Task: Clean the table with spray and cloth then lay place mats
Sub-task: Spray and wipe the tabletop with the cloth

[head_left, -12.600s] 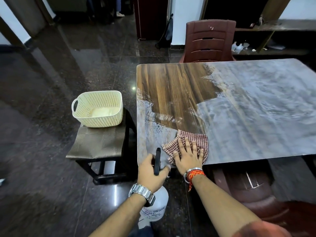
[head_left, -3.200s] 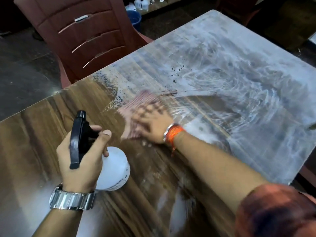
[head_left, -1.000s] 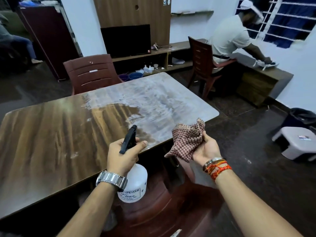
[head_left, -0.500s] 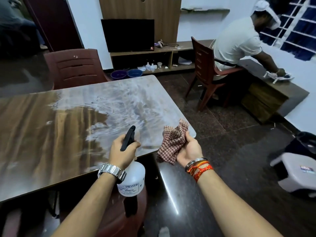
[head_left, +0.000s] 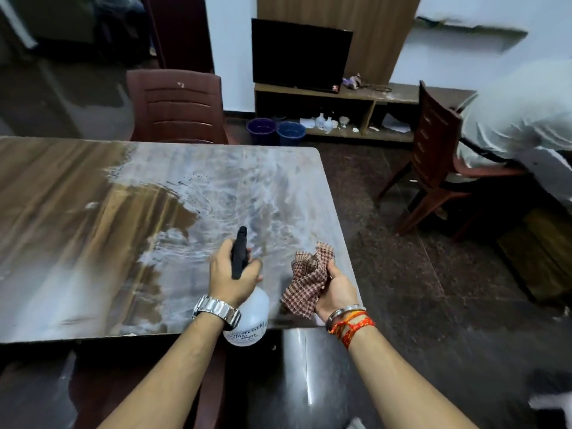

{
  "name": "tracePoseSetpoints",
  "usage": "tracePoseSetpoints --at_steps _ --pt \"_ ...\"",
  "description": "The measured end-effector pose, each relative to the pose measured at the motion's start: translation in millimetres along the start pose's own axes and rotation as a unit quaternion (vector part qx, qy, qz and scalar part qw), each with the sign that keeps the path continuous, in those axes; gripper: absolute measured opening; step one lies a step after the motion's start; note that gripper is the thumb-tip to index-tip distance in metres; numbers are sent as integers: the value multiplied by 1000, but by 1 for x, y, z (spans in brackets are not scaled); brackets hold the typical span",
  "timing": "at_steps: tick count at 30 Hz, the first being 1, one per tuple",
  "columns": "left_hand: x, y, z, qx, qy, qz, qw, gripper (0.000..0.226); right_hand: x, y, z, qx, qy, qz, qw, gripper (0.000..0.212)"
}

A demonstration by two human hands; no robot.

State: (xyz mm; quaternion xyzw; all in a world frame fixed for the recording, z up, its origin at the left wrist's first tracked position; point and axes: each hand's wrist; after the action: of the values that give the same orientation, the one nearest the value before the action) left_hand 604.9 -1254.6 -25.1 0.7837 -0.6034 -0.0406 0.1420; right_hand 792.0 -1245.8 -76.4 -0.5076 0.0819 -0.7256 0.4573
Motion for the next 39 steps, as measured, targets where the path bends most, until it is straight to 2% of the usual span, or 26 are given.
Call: tracePoseSetpoints --at_steps 4,11,16,22,28,33,39 --pt "-10 -32 -9 -63 10 -59 996 21 -36 -14 28 50 -22 27 998 41" --pt "-9 -86 -25 -30 75 -134 988 21 -82 -19 74 118 -68 81 987 35" --pt "-7 -113 -28 -38 129 -220 966 22 -102 -22 82 167 -90 88 978 32" --pt "-21 -119 -24 34 164 -252 953 20 -121 -42 94 199 -89 92 972 33" --pt "-30 -130 -21 -21 207 -284 936 16 -141 -57 91 278 -72 105 952 38" --pt "-36 -139 -25 49 222 -309 924 18 -152 -74 94 307 -85 130 939 35" --pt "-46 -168 -36 -17 245 -394 886 13 -189 -103 103 368 -71 195 906 41"
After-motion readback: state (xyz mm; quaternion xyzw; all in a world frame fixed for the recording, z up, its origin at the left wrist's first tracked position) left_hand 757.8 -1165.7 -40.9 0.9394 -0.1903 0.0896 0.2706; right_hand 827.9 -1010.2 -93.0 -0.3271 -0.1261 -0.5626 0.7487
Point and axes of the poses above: each hand's wrist, its own x-axis away from the middle knuckle, its own y-axis out of the back of the hand, z = x × y, and after that the axes turned 5 degrees about -x, right-handed
